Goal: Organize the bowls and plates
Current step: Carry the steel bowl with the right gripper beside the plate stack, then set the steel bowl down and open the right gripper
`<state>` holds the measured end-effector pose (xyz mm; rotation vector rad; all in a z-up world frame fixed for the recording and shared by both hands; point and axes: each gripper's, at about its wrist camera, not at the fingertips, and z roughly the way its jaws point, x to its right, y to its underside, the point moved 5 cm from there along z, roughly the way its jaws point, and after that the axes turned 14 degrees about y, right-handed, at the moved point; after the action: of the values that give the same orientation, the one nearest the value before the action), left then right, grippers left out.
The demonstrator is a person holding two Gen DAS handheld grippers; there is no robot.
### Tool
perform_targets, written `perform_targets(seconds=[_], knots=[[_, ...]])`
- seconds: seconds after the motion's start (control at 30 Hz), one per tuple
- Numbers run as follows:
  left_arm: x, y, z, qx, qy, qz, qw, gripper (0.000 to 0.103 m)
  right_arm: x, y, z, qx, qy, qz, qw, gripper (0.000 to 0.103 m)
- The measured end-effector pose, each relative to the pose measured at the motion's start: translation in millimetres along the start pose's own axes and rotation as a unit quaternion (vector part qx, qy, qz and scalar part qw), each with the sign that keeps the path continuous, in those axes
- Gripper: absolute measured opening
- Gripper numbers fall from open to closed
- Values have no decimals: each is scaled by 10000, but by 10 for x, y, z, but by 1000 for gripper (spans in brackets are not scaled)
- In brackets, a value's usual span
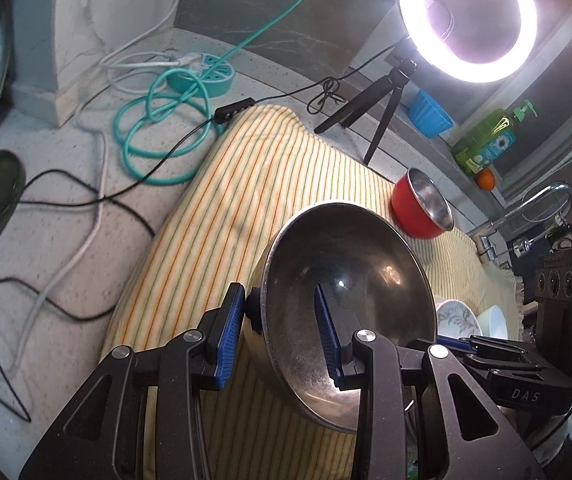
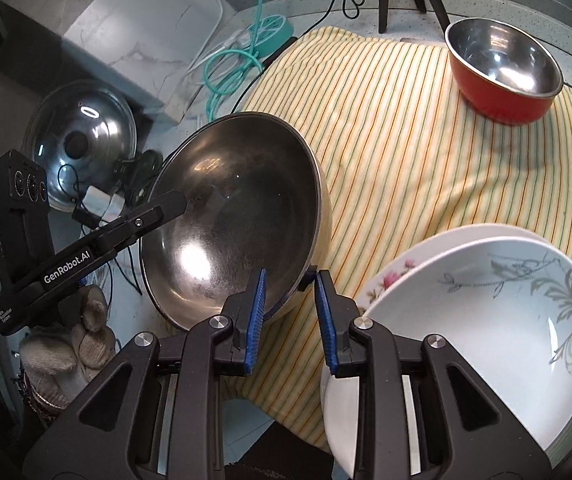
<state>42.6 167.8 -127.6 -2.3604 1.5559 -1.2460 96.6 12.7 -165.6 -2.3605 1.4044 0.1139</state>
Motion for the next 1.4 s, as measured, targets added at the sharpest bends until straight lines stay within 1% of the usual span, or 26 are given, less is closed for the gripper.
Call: perform_targets(seconds=[0.2,0.5,0.67,0.83,0.93,1.0,1.07,1.13,1.17,1.3,1.4], knots=[[-33,248,-87,37,-56,-169,9998,33,-35,103,36,-63,9,-148,9999,26],[-43,472,-111,33,-171,-203,9996,33,-11,218,125,-128,65,-278,9995,26],[-84,543,-105,-6,-187,-260,9995,33,-38,230,111,-66,96,-401,9991,26],[-76,552,-113,-30,-188,-248,9995,33,-57,228,95,-27,138,-534,9985,26],[-74,550,-114,-30,-169,-263,9995,33,-49,216,47,69,167,-541,9984,27],[-71,549,-118,-26,-180,-252,9995,33,-31,207,14,129,197,-548,9982,32],[-64,542,-129,-14,-193,-245,9995,34,-9,194,-40,233,189,-535,9981,48],[-61,528,-142,10,-187,-239,9995,36,13,179,-98,328,227,-521,9978,56],[-57,525,-145,11,-185,-233,9996,36,23,170,-132,383,215,-521,9977,58],[-37,512,-163,41,-187,-231,9995,36,43,150,-248,483,-8,-452,9978,59],[-16,488,-206,114,-188,-223,9995,38,59,140,-340,577,-21,-460,9973,60]])
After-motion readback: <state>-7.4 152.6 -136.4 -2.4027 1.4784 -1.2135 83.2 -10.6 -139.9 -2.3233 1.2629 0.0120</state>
